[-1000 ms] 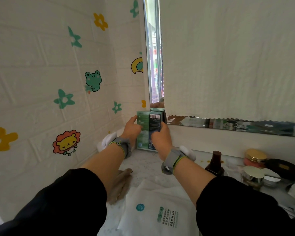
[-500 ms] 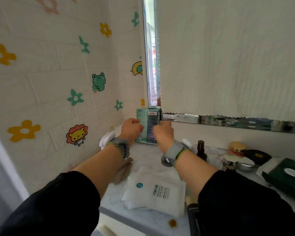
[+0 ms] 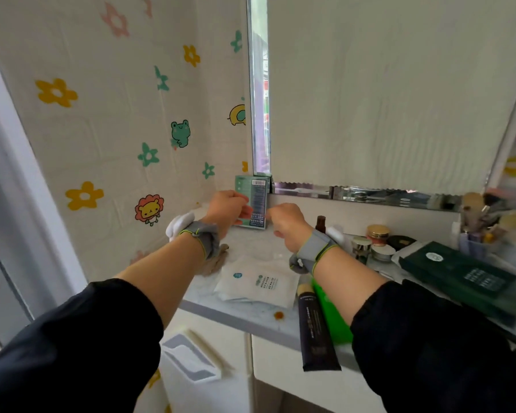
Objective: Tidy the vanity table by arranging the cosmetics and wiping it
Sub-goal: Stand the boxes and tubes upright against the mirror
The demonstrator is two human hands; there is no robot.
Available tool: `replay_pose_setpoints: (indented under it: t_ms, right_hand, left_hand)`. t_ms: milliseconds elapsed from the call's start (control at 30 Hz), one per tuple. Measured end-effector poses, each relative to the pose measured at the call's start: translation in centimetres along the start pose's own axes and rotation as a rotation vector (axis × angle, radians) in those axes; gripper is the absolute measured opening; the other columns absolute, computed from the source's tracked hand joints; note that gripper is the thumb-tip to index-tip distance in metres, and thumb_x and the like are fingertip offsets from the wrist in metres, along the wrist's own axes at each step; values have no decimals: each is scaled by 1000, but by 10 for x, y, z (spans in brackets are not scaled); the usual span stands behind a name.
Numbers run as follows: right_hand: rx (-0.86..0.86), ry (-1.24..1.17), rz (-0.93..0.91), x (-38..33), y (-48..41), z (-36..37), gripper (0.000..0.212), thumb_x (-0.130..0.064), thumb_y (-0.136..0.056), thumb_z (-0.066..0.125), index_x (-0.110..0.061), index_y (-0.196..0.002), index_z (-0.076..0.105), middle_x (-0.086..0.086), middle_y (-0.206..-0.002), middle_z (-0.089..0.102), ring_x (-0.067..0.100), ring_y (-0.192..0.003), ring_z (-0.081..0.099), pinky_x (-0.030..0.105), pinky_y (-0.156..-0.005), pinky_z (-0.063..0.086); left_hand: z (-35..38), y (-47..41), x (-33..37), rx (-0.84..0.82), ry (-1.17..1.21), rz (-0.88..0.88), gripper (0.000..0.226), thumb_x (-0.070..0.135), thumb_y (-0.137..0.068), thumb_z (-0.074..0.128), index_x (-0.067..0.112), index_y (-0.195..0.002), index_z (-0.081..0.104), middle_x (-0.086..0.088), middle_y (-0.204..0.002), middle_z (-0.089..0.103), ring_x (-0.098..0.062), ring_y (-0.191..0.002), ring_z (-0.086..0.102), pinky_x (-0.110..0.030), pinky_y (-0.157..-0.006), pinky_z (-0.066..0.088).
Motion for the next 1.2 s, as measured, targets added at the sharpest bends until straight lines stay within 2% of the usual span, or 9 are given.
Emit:
replay_pose_setpoints:
  t_ms: [233,367,533,667,867,967,1033,1067,1200]
  right_hand:
    - [-31,-42,3,1,40,-37,6,-4,-87,54,-10,-87,51,6,-75,43,20,-69,43,31,-64,38]
    - [3,-35,3,9,56,-62,9,-10,-88,53,-13,-96,50,8,-89,48,21,-77,49,32,-74,42]
    - [78,-72,0,20,70,-97,8,-3,-85,57,-9,-83,53,9,-80,45,21,-72,44,29,-60,36]
    - [127,-91,-8,27,80,-123,23,1,-84,57,-11,-66,48,7,-65,41,18,-56,36,27,-54,30]
    - [187,-25,5,33,93,-163,32,5,-84,53,-11,-59,42,6,-58,33,16,-50,31,20,-42,25]
    - [216,8,18,37,99,-185,25,3,-84,54,-8,-63,48,11,-66,41,16,-54,35,27,-52,30]
    - [235,-10,29,40,103,-197,8,1,-84,55,-1,-80,62,13,-77,48,15,-57,37,28,-54,32]
    - [254,-29,40,42,104,-203,12,-1,-84,56,3,-89,66,13,-81,49,15,-59,38,27,-54,32]
    - [274,-35,65,48,111,-227,15,-1,-86,55,-9,-73,55,9,-71,45,18,-60,39,26,-56,32]
  left_hand:
    - [16,37,9,-34,-4,14,23,3,-93,43,12,-83,61,-3,-62,65,-13,-53,61,-21,-52,47]
    - [30,55,11,-72,7,19,21,3,-94,43,9,-87,62,2,-48,63,-7,-39,58,-17,-45,45]
    - [56,74,19,-127,14,34,20,5,-95,45,8,-89,63,-3,-58,65,-15,-53,61,-25,-54,48]
    - [78,87,26,-165,10,56,18,7,-96,46,8,-89,63,-7,-68,64,-17,-57,60,-25,-56,48]
    - [117,98,34,-241,25,63,19,6,-95,47,10,-83,62,2,-49,62,-11,-45,57,-21,-50,45]
    - [140,104,38,-290,35,70,19,7,-94,47,10,-83,61,2,-47,63,-9,-41,58,-19,-46,44]
    - [152,108,39,-316,42,73,20,7,-94,48,11,-80,62,2,-49,63,-9,-41,58,-20,-48,44]
    - [159,110,39,-326,43,75,19,6,-93,48,11,-81,62,2,-50,63,-9,-41,58,-20,-47,43]
    - [182,117,40,-364,39,67,16,5,-93,49,9,-85,62,-5,-59,64,-13,-47,58,-19,-47,43]
Point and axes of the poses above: each hand's wrist, its own y-axis away from the middle knuckle, its own z-axis out of the palm, x = y × z, the point moved 1 cm from there along -y, towards the middle knuckle
